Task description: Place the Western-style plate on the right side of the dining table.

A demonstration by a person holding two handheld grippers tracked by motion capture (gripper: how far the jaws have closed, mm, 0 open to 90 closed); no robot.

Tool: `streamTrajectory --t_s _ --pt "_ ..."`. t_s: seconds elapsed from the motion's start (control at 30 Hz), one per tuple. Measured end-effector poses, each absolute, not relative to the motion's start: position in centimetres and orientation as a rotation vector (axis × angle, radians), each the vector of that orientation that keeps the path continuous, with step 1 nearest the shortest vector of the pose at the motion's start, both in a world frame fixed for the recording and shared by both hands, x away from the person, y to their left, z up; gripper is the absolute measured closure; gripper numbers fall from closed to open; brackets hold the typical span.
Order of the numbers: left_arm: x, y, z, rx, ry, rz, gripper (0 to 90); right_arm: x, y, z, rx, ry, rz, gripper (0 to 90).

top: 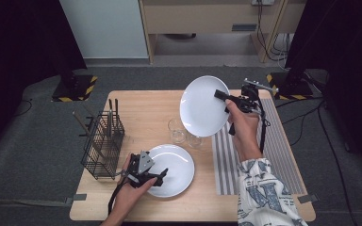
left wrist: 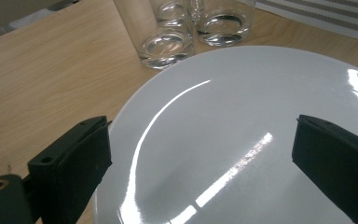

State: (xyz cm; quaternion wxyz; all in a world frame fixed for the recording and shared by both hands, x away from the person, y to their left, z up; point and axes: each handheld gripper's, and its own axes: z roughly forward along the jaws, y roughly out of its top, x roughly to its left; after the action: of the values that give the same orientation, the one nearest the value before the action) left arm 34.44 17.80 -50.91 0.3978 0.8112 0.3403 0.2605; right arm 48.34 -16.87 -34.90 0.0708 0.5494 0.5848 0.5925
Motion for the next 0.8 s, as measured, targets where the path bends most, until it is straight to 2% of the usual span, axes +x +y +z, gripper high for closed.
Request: streamTrajectory --t_s 0.8 --pt "34.2 18.8 -50.8 2.041 0.905 0.672 4.0 47.3 -19.0 -33.7 1.618 1.72 1.771 83.2"
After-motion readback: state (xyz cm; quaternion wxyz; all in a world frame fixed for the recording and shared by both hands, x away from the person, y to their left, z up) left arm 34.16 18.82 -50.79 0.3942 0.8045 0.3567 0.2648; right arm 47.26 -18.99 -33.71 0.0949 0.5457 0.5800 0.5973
